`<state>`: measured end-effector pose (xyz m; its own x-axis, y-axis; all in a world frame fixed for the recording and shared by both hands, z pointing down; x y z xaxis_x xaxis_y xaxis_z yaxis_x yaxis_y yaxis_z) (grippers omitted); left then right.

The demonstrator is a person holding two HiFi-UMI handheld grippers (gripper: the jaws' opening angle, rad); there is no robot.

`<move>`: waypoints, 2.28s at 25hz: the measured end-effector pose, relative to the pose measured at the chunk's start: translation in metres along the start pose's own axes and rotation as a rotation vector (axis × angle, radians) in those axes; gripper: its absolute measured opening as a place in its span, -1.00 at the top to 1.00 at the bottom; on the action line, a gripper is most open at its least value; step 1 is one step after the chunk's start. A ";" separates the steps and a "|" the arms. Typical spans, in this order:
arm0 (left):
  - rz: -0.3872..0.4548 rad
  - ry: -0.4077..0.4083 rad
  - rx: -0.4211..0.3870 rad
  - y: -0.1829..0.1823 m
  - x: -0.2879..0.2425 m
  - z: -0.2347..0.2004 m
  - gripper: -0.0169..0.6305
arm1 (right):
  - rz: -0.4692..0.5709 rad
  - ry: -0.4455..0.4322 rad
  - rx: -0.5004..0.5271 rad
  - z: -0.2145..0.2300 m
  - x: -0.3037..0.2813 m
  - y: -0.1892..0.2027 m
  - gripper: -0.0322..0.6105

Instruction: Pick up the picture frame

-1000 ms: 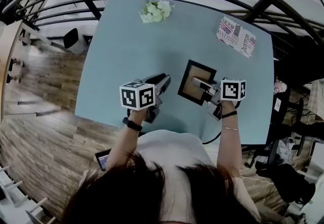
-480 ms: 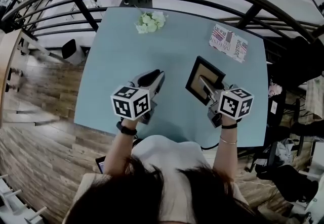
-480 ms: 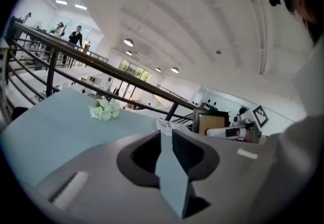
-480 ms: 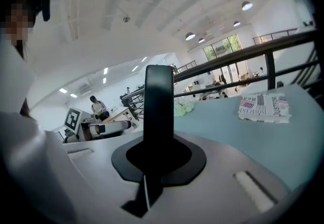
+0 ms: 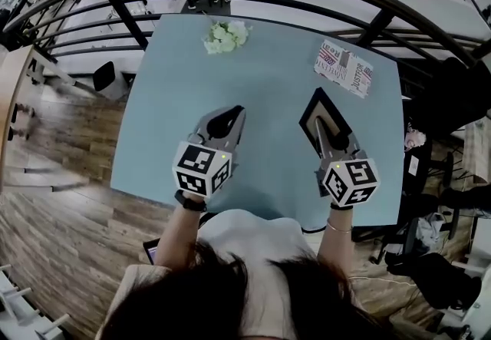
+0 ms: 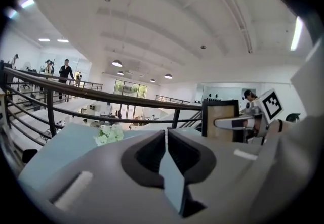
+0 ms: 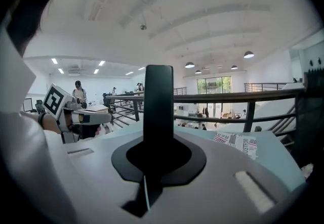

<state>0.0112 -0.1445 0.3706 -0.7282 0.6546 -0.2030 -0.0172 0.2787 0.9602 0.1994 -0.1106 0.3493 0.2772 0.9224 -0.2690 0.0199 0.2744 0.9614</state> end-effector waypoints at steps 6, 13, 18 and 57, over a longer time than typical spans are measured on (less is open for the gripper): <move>-0.003 -0.035 -0.051 0.001 -0.002 0.000 0.77 | 0.045 0.092 0.077 0.016 0.007 0.004 0.87; -0.019 -0.089 -0.069 0.007 -0.001 -0.011 0.77 | 0.058 0.123 0.131 0.018 0.005 0.009 0.87; -0.035 -0.103 -0.059 0.012 -0.002 -0.016 0.77 | 0.061 0.111 0.100 0.019 -0.001 0.007 0.87; -0.045 -0.149 -0.014 0.022 0.009 -0.034 0.77 | 0.042 0.113 0.032 0.016 -0.008 0.017 0.87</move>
<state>-0.0196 -0.1564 0.3968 -0.6171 0.7386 -0.2714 -0.0577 0.3015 0.9517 0.2135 -0.1174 0.3690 0.1688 0.9581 -0.2316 0.0414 0.2279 0.9728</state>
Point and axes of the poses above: the fingertips, and each gripper's own axes: x backward along the fingers, z to its right, y out of its underside, the point moved 1 cm from there along x, backward along the fingers, and after that the axes turned 5 degrees about y, right-handed, at the moved point
